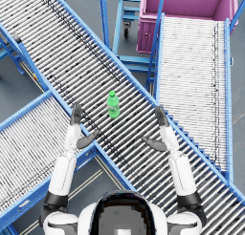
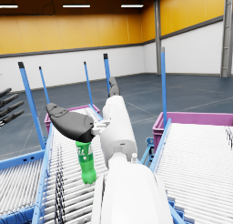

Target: Pick up the oil and place it on the left assembly line, put the cola on the right, and keep Sprite still

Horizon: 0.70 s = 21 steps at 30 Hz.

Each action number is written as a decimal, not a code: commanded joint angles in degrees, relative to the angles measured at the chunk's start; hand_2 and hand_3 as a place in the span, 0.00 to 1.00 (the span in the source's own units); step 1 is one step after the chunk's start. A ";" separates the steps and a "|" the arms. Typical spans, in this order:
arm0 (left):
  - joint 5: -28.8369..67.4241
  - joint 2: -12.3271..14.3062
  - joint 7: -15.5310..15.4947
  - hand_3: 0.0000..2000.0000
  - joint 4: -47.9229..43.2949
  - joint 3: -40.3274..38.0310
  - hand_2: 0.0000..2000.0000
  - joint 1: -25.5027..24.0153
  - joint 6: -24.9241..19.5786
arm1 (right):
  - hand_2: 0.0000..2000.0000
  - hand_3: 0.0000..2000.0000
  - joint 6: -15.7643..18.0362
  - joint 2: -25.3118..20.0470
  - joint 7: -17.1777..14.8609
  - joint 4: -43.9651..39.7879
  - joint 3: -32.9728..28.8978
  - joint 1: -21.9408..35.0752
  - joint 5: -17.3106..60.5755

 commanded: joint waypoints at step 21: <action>0.00 0.00 0.00 0.00 0.00 0.00 0.00 0.00 0.00 | 0.00 0.00 0.00 0.00 0.00 0.00 0.00 0.00 0.00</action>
